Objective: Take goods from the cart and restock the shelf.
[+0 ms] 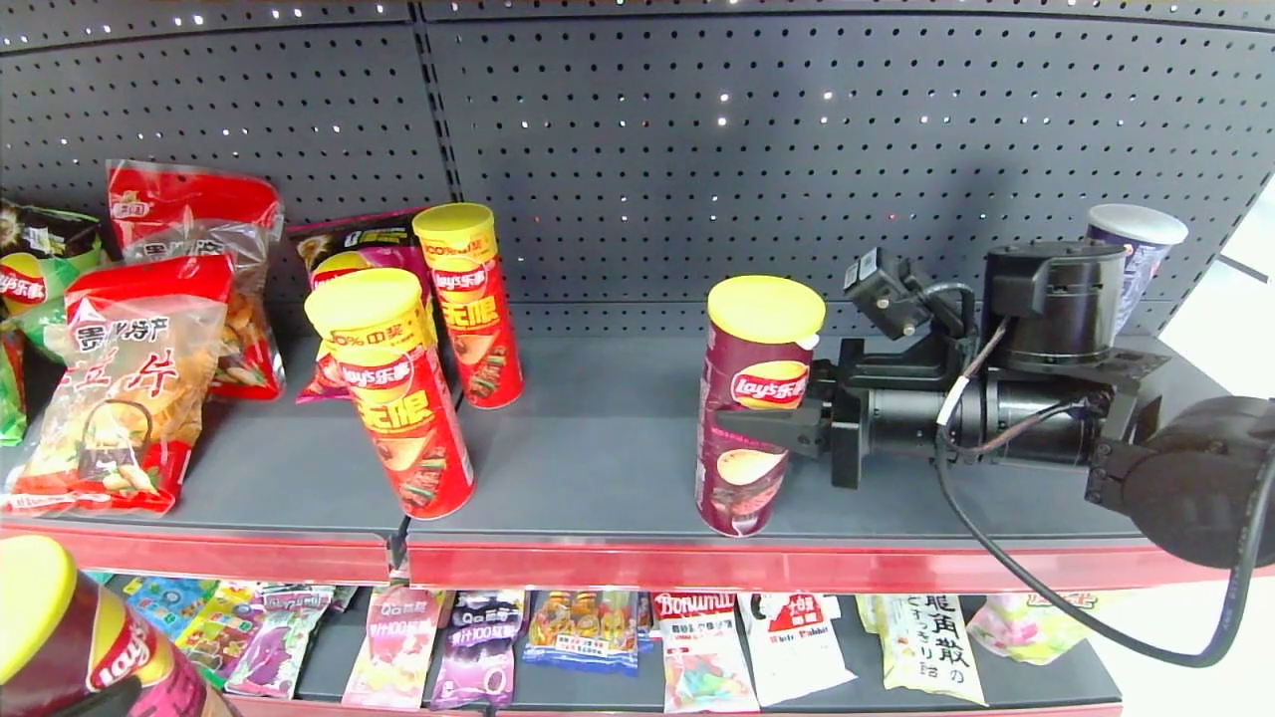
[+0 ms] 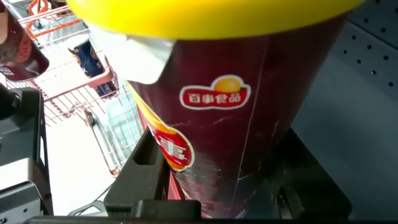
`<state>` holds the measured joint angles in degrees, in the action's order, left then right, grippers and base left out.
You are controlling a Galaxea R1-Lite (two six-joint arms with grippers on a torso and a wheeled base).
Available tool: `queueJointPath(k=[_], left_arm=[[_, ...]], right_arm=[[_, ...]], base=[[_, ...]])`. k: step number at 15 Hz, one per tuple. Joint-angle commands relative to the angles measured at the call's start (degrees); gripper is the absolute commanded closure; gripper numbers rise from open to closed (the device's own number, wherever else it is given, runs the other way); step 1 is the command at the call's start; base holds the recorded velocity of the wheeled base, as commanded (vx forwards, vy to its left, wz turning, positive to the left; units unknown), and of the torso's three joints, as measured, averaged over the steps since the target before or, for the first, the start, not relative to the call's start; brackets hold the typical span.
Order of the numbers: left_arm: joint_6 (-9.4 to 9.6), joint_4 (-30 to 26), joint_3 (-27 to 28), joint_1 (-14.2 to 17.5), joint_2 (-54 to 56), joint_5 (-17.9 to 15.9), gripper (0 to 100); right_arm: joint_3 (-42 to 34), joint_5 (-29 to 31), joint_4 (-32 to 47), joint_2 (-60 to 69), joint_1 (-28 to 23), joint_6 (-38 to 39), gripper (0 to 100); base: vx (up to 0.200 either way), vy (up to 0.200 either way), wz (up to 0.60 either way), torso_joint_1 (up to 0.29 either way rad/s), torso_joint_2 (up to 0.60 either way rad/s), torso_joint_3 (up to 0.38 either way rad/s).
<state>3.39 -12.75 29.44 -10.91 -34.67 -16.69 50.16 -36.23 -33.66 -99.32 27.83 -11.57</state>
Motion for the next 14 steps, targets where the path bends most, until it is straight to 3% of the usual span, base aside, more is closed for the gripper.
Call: queueJointPath(k=[1, 3, 4, 11, 14], left_arm=[[0.04, 0.0, 0.0, 0.0, 0.0, 0.0, 100], [0.04, 0.0, 0.0, 0.0, 0.0, 0.0, 100], [-0.05, 0.0, 0.0, 0.0, 0.0, 0.0, 100], [0.04, 0.0, 0.1, 0.0, 0.1, 0.0, 100], [0.04, 0.1, 0.2, 0.0, 0.1, 0.0, 100]], right_arm=[[-0.2, -0.1, 0.1, 0.0, 0.0, -0.2, 100], [-0.7, -0.1, 0.1, 0.0, 0.1, -0.3, 100], [-0.8, -0.2, 0.1, -0.1, 0.1, -1.0, 0], [-1.6, 1.1, 0.1, 1.9, -0.1, -0.8, 0], [-7.1, 2.7, 0.1, 7.6, -0.4, 0.8, 0]], base=[[0.000, 0.000, 0.00, 0.000, 0.00, 0.000], [0.000, 0.000, 0.00, 0.000, 0.00, 0.000], [0.000, 0.000, 0.00, 0.000, 0.00, 0.000], [0.000, 0.000, 0.00, 0.000, 0.00, 0.000], [0.000, 0.000, 0.00, 0.000, 0.00, 0.000]])
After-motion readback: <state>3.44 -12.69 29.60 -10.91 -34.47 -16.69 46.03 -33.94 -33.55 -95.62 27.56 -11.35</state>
